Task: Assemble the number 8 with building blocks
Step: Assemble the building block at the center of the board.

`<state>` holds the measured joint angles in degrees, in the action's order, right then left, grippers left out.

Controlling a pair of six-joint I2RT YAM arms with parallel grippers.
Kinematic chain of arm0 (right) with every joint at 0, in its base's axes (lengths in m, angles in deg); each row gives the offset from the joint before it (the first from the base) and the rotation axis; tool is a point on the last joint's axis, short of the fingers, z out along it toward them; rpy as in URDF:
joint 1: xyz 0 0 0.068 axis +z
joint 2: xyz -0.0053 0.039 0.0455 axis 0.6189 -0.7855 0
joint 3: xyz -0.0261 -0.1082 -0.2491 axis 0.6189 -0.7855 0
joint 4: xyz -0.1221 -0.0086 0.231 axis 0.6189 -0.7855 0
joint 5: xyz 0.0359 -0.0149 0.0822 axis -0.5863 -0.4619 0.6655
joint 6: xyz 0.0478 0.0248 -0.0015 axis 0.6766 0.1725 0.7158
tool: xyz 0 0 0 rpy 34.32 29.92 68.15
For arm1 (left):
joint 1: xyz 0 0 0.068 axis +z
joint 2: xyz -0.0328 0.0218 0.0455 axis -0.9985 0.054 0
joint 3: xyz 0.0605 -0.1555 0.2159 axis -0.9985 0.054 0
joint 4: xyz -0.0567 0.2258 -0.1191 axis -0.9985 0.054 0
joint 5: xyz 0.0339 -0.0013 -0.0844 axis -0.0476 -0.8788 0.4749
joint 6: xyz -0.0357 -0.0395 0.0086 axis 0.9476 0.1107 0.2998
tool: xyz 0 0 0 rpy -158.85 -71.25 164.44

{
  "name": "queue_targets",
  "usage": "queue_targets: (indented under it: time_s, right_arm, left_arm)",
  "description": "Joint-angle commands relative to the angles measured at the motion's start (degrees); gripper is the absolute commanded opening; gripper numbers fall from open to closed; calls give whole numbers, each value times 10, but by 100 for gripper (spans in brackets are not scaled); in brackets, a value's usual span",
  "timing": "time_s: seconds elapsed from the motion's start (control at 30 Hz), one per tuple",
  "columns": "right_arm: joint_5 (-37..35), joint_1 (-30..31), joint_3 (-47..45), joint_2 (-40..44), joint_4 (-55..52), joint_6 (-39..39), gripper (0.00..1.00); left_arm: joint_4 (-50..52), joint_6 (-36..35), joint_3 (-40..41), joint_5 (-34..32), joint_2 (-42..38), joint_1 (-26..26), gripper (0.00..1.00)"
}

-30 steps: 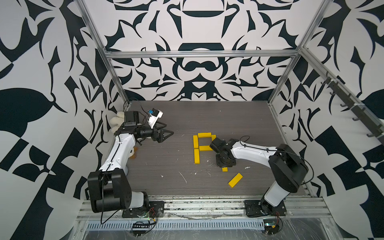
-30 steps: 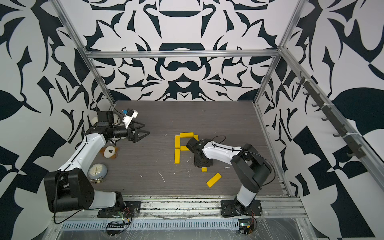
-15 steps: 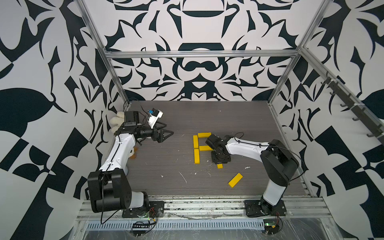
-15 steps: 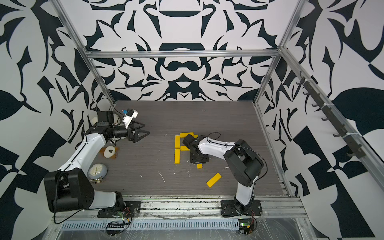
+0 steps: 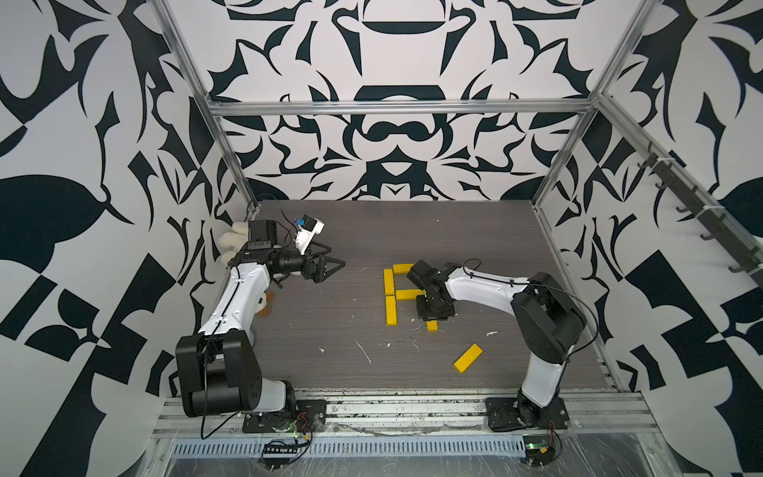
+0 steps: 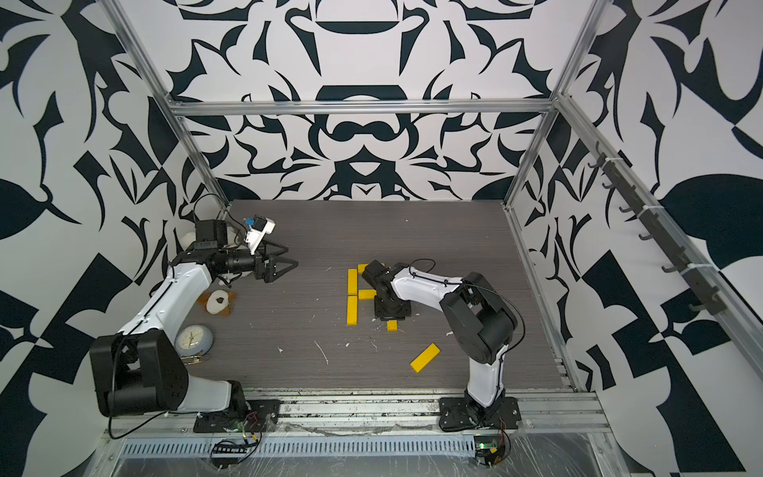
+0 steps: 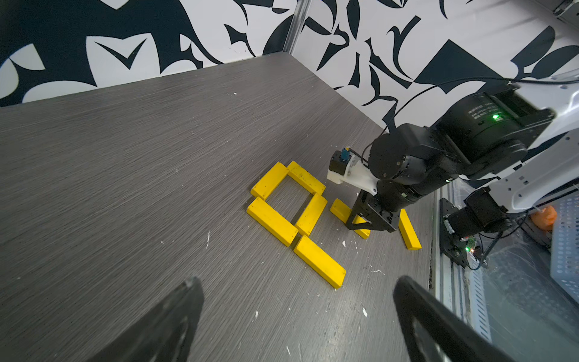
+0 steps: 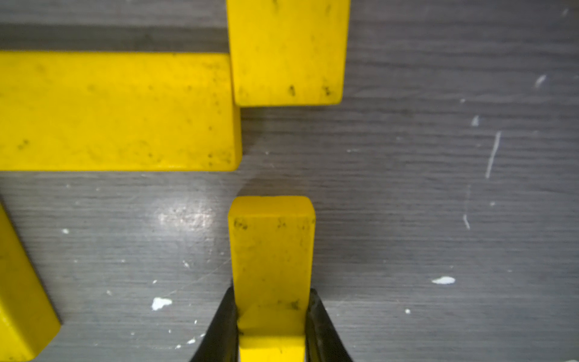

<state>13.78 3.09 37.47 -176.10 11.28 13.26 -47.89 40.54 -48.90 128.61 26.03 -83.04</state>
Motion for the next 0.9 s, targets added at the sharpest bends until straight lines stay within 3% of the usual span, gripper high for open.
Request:
queue_targets:
  time_s: [0.0,0.47,0.73,0.87]
  right_arm:
    - [1,-5,2,-19,1,-4,23]
    - [-9,-12,-6,-7,-13,-26,23]
    - [-5,-18,-10,-5,-14,-20,32]
    - [-2,-19,-15,-3,-14,-15,32]
  left_arm:
    - [12,-3,-14,7,-1,3,100]
    - [14,-4,-13,5,-7,3,99]
    - [9,-5,-8,7,-13,3,99]
    - [8,-4,-9,7,-13,3,99]
